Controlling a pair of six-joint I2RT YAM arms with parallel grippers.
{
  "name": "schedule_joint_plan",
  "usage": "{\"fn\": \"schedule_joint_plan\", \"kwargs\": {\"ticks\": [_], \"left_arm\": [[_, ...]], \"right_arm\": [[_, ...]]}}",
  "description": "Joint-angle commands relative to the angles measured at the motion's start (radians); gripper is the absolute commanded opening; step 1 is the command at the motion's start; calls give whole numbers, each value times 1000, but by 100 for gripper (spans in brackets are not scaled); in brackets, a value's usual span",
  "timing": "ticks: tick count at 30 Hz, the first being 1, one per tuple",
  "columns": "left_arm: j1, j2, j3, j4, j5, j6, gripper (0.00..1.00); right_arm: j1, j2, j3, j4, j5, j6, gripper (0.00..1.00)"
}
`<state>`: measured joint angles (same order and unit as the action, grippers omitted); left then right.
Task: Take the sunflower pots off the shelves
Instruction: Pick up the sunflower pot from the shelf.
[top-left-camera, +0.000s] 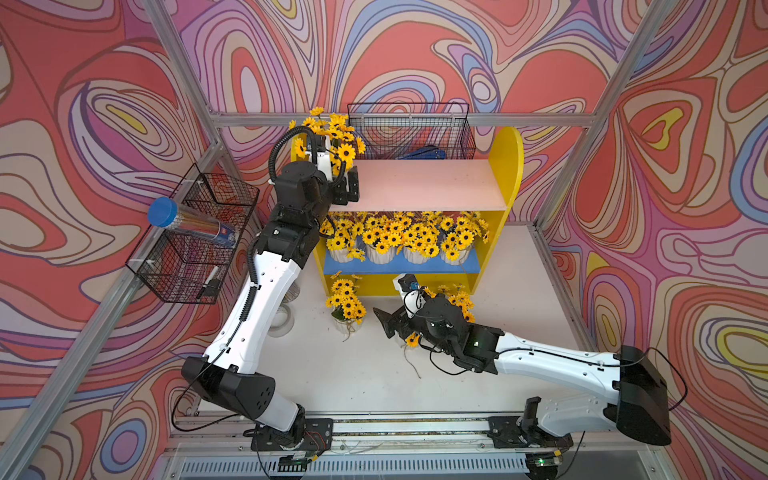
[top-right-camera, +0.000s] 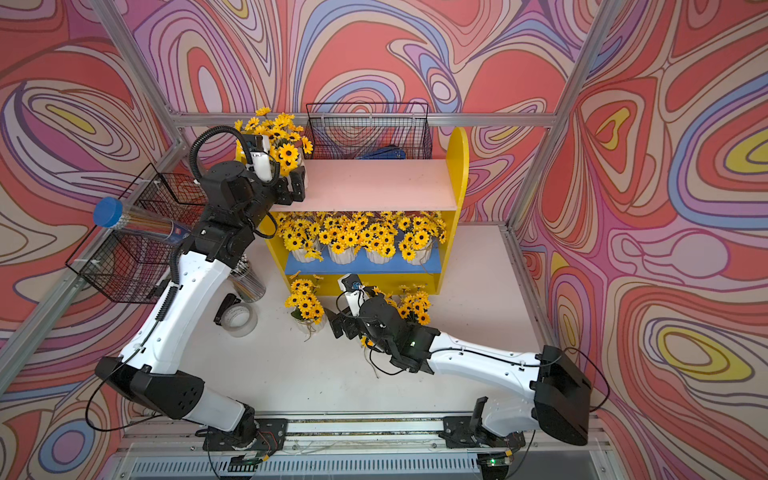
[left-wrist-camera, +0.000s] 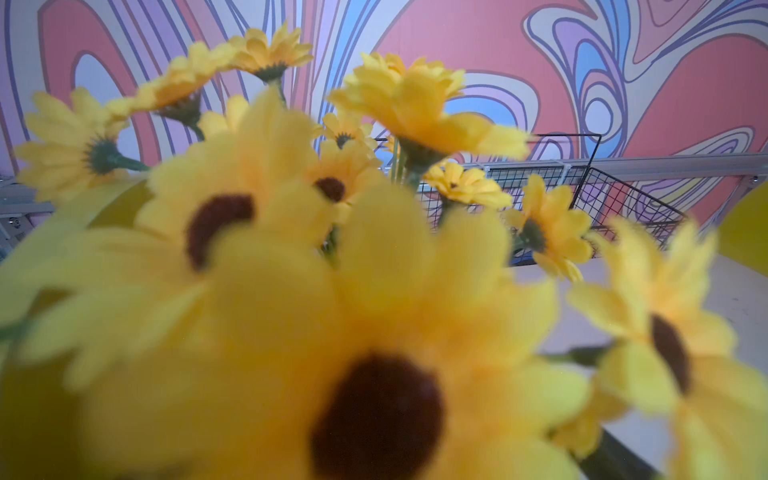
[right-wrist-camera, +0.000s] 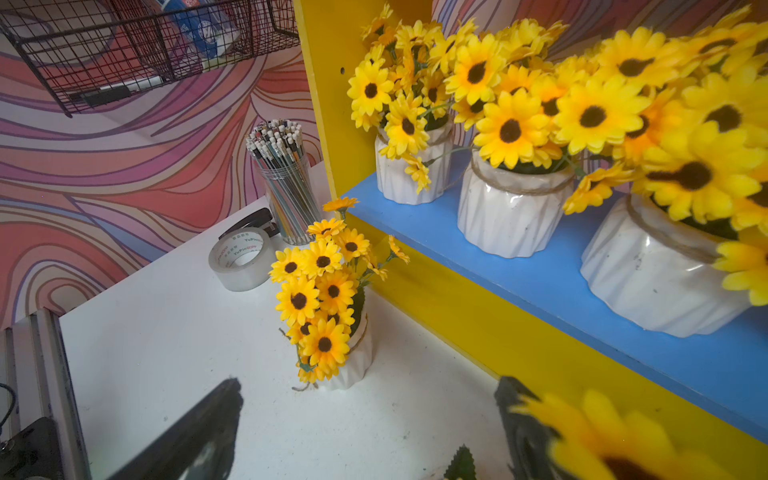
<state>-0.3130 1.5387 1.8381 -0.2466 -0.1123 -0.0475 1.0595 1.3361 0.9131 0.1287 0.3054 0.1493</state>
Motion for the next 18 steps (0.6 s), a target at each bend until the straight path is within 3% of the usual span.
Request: {"fn": "schedule_joint_plan", "kwargs": {"ticks": [1,18], "left_arm": [[26,27,33,-6,-8,-3,100],[33,94,110,-36,-26,8,100]], "right_arm": [[-6,-23,-14,28,-1,-10,98],[-6,-25,-20,45,-9,-20,98]]}}
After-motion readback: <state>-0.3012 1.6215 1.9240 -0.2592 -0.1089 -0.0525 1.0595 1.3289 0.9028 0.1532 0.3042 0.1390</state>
